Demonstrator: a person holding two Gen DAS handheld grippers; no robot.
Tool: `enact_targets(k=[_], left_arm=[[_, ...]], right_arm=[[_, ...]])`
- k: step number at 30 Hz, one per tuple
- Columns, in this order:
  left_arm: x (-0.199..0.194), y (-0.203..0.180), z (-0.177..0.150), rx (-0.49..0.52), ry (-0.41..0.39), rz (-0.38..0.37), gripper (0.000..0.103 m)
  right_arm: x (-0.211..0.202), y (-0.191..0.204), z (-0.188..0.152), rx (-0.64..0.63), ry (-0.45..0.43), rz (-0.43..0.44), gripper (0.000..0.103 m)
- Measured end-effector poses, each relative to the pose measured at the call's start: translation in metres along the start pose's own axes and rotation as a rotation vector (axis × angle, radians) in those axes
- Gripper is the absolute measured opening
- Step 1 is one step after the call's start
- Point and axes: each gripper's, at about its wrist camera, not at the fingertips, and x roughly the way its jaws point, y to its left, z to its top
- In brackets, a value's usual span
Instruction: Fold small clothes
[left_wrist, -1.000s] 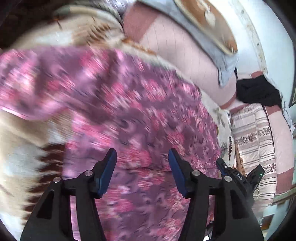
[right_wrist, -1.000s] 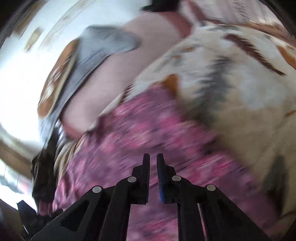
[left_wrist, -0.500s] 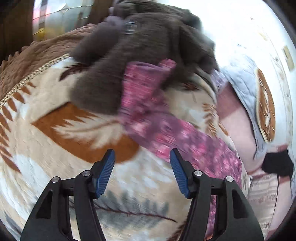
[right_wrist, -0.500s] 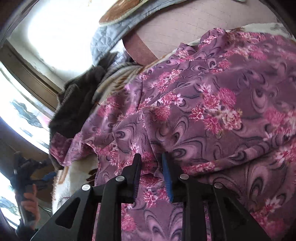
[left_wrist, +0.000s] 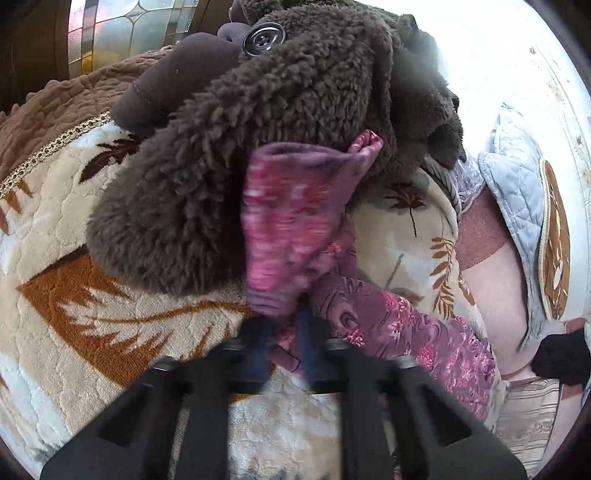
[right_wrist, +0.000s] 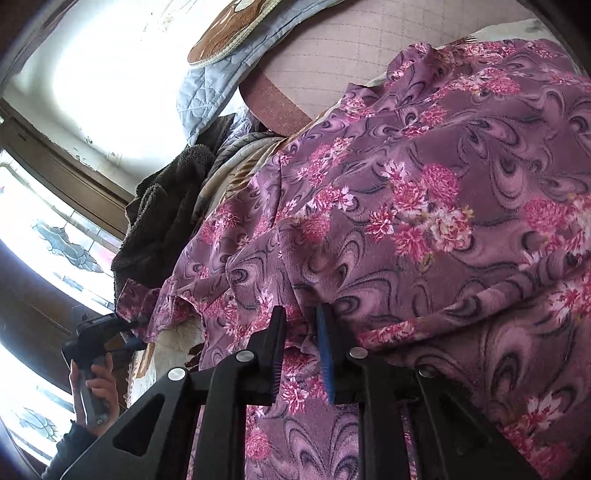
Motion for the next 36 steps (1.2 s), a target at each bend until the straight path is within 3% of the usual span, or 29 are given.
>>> enact_targets(k=[6, 11, 17, 24, 27, 36], left_arm=[[-0.029, -0.018, -0.006, 0.005, -0.036, -0.031, 0.003], [-0.065, -0.064, -0.02, 0.113, -0.067, -0.093, 0.003], [-0.093, -0.115, -0.039, 0.22, -0.082, -0.135, 0.003], [-0.099, -0.177, -0.072, 0.335, -0.055, -0.169, 0.003], [-0.101, -0.206, -0.093, 0.407, -0.05, -0.168, 0.003], [-0.075, -0.296, -0.167, 0.581, 0.017, -0.178, 0.003]], right_arm=[[-0.001, 0.0, 0.002, 0.007, 0.015, 0.0, 0.017], [-0.016, 0.012, 0.013, -0.054, 0.068, -0.085, 0.021], [-0.072, -0.011, 0.034, -0.131, -0.068, -0.265, 0.033], [-0.133, -0.093, 0.041, -0.005, -0.169, -0.431, 0.035], [-0.138, -0.117, 0.031, 0.005, -0.172, -0.397, 0.033], [-0.14, -0.123, 0.027, 0.012, -0.199, -0.316, 0.041]])
